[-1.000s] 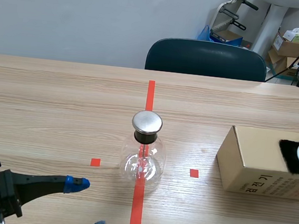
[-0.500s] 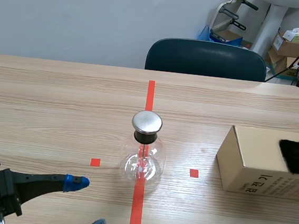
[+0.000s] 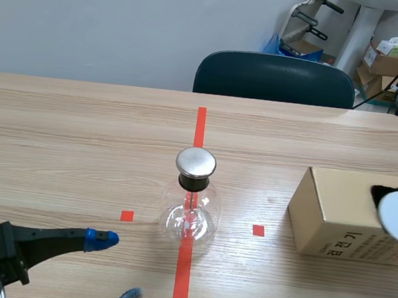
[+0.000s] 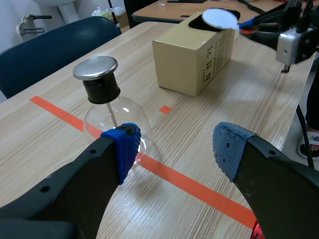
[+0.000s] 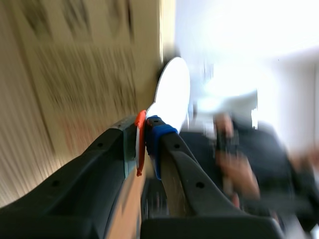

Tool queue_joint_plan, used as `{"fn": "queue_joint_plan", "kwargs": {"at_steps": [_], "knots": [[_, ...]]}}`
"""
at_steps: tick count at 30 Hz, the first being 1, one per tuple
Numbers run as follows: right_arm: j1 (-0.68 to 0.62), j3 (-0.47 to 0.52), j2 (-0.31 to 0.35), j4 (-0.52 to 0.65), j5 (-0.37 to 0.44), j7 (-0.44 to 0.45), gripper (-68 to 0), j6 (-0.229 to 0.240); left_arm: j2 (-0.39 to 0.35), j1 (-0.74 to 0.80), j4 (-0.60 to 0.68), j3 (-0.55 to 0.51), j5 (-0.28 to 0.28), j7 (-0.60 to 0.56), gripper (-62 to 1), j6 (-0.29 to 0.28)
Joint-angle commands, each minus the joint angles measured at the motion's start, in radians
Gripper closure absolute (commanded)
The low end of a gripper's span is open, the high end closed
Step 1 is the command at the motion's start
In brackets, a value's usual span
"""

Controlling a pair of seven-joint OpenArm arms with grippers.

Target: Do the electroscope experiment

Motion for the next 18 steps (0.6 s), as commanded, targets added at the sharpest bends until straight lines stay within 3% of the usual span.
{"fn": "queue_joint_plan", "kwargs": {"at_steps": [1, 2, 6, 7, 9, 12, 13, 14, 18], "knots": [[0.0, -0.004, 0.007, 0.003, 0.002, 0.008, -0.9, -0.042, 0.002, 0.0, 0.011, 0.004, -0.013, -0.022, -34.7, -0.002], [0.0, -0.004, 0.005, 0.003, 0.011, -0.02, -0.8, -0.042, -0.002, 0.0, 0.011, 0.004, -0.013, -0.022, -34.7, -0.002], [-0.001, -0.004, -0.001, 0.003, 0.02, -0.294, -0.8, -0.042, -0.036, 0.0, 0.011, 0.029, -0.018, -0.025, -34.7, 0.001], [-0.001, -0.004, 0.0, 0.003, 0.015, -0.312, -0.8, -0.042, -0.046, 0.0, 0.011, 0.039, -0.028, -0.025, -34.7, 0.002], [0.0, -0.004, 0.006, 0.003, 0.01, -0.241, -0.8, -0.042, -0.064, 0.0, 0.014, 0.058, -0.04, -0.025, -34.7, 0.014], [0.005, -0.005, 0.009, 0.006, 0.01, -0.025, -0.9, -0.042, -0.09, 0.0, 0.018, 0.085, -0.044, -0.022, -34.7, 0.047], [0.005, -0.005, 0.008, 0.006, 0.013, -0.015, -0.9, -0.042, -0.096, 0.0, 0.018, 0.093, -0.049, -0.022, -34.7, 0.055], [0.005, -0.004, 0.008, 0.006, 0.014, -0.047, -0.8, -0.042, -0.1, 0.0, 0.018, 0.098, -0.049, -0.021, -34.7, 0.059], [0.0, -0.004, 0.008, 0.006, 0.011, -0.318, -0.8, -0.042, -0.118, 0.0, 0.019, 0.117, -0.079, -0.021, -34.5, 0.08]]}}
